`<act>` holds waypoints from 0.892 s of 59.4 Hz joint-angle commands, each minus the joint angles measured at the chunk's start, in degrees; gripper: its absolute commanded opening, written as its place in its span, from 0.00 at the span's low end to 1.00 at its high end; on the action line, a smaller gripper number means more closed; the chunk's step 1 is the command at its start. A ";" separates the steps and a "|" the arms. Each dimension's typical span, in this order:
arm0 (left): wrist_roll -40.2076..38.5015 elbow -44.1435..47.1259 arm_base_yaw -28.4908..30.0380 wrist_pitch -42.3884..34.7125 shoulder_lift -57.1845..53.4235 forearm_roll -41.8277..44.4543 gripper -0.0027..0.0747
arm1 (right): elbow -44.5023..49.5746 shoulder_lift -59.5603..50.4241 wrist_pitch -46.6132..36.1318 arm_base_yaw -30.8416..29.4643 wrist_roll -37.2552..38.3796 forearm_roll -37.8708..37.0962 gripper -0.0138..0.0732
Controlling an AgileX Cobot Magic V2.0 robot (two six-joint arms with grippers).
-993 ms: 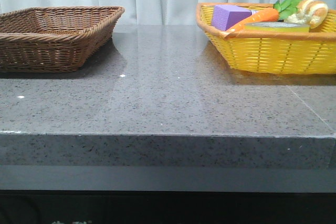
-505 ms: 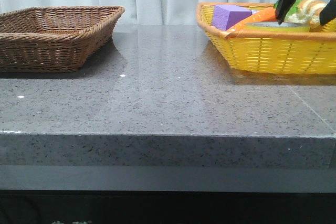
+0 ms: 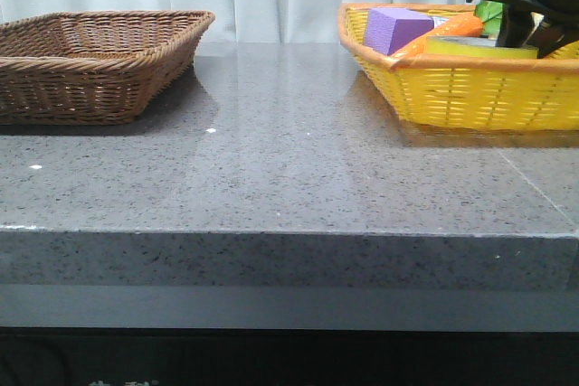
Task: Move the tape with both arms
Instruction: 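Grasp the yellow tape roll with the right gripper and lift it, then carry the tape roll with the right gripper and set it on the table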
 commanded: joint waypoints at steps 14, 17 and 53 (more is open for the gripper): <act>-0.66 -2.14 -0.06 -4.57 0.49 -0.32 0.86 | -2.01 -7.37 -2.76 -0.32 -0.54 -0.47 0.26; -0.66 -2.14 -0.06 -4.57 0.49 -0.32 0.86 | -2.01 -8.85 -2.68 -0.32 -0.54 -0.47 0.26; -0.66 -2.14 -0.06 -4.46 0.49 -0.32 0.86 | -1.93 -26.48 2.74 4.01 -2.22 -0.47 0.26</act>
